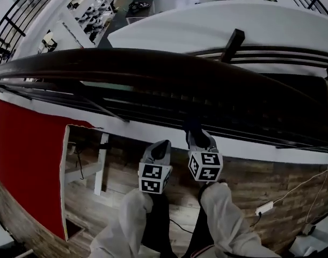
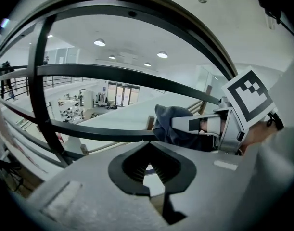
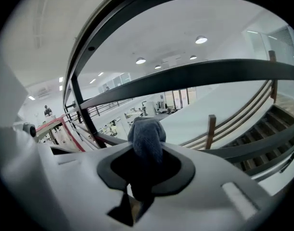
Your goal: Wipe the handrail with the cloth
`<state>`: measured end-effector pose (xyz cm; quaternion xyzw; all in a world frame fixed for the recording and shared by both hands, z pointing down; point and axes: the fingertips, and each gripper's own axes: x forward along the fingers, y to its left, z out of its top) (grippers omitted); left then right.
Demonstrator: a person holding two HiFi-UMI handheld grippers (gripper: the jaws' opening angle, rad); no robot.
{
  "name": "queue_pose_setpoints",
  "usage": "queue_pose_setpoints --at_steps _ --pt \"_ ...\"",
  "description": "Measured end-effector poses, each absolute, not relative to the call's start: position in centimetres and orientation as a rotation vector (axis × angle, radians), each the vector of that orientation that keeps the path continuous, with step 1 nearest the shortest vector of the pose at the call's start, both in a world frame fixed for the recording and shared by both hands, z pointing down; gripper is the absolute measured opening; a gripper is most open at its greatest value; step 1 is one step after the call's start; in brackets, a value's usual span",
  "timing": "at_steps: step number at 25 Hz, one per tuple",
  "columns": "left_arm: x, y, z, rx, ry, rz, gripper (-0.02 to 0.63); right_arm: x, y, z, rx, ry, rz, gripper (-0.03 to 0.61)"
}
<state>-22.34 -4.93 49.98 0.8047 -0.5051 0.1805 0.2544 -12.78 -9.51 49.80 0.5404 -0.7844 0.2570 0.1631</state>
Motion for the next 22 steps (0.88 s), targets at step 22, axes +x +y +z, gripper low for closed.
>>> queue_pose_setpoints --at_steps 22 --pt "-50.9 -4.4 63.3 1.855 -1.639 0.311 0.003 -46.0 -11.5 65.0 1.107 -2.302 0.719 0.074"
